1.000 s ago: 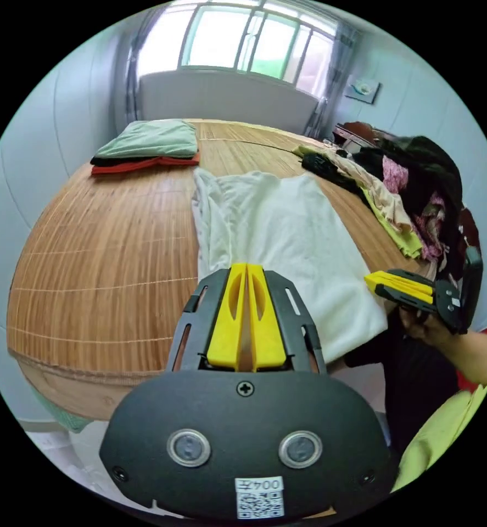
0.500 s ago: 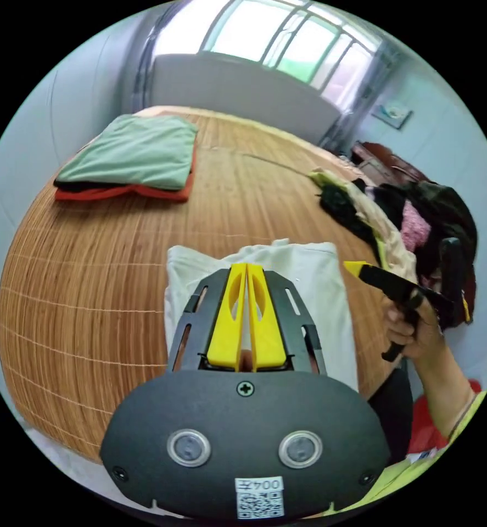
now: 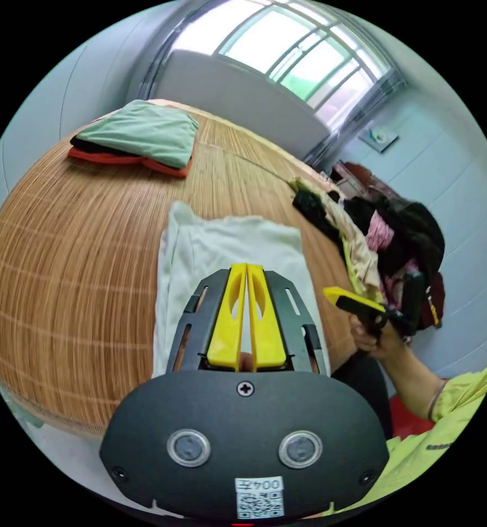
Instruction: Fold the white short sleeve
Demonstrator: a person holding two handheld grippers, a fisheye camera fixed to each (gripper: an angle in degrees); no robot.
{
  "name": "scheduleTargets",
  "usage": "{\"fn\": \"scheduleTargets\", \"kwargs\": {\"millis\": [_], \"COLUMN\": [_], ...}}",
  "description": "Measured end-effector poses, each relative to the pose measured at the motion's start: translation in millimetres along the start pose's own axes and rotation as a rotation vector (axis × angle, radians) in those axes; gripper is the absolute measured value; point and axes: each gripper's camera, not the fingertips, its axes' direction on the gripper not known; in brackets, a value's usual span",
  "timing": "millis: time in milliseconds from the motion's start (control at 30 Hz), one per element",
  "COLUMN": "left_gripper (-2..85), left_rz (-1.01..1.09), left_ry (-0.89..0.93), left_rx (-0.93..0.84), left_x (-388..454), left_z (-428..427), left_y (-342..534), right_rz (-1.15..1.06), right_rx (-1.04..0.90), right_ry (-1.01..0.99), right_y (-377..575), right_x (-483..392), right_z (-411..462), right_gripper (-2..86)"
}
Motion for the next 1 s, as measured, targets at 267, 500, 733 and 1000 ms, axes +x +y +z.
{"fn": "scheduleTargets", "kwargs": {"millis": [267,500,733,1000], "left_gripper": [0.2,0.2,0.2,0.1], "left_rz": [-0.037,-0.019,-0.026,-0.034], "left_ry": [-0.067,-0.075,-0.065,-0.055], "left_rx": [0.04,0.056,0.062,0.063], "left_x": [-8,-6,-6,-6], "left_z": [15,15,13,9], "left_y": [41,50,55,58], "right_rz": [-0.197,-0.295,-0.303,-0.381], "right_rx": [-0.114,-0.165,-0.146,-0.174], "right_ry": [0.172,0.278,0.3,0.344], "right_y": [-17,-10,-19,-27], "right_x": [-56,-70,-73,-80], "right_z": [43,62,63,70], "right_gripper": [4.1,6.5,5.1,0.5]}}
